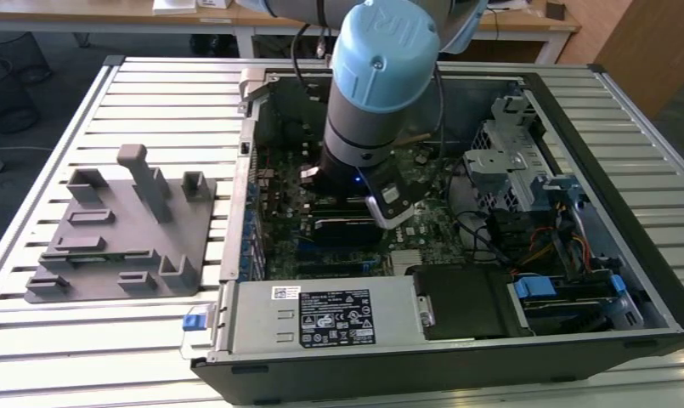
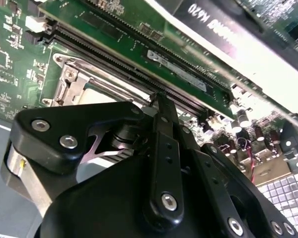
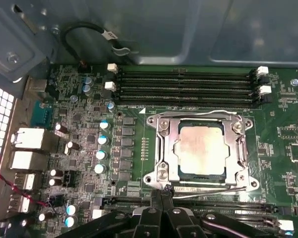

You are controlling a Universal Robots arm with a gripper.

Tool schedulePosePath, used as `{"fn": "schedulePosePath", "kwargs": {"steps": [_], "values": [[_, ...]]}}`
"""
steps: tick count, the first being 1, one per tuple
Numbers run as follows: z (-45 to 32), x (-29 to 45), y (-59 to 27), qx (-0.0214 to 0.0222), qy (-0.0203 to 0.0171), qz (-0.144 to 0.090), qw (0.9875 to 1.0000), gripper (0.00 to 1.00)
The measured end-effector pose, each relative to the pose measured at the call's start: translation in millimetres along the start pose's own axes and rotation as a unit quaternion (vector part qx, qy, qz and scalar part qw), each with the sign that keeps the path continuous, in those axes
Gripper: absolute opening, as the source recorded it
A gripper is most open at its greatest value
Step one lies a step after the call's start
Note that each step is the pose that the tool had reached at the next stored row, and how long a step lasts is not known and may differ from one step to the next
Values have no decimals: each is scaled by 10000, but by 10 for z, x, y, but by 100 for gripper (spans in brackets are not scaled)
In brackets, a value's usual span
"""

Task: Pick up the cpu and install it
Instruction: 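Install the second cpu locking lever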

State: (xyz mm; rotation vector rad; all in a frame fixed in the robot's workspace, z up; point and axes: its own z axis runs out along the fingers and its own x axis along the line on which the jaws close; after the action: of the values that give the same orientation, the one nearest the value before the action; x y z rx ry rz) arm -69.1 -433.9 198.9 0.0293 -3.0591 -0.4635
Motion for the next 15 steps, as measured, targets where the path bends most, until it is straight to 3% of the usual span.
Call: {"fn": "schedulePosePath", "kwargs": {"steps": [9, 15], "values": [[40, 35, -40, -22, 0, -2, 10000, 11], [62, 58, -47, -140, -2, -8, 9999, 11]]}}
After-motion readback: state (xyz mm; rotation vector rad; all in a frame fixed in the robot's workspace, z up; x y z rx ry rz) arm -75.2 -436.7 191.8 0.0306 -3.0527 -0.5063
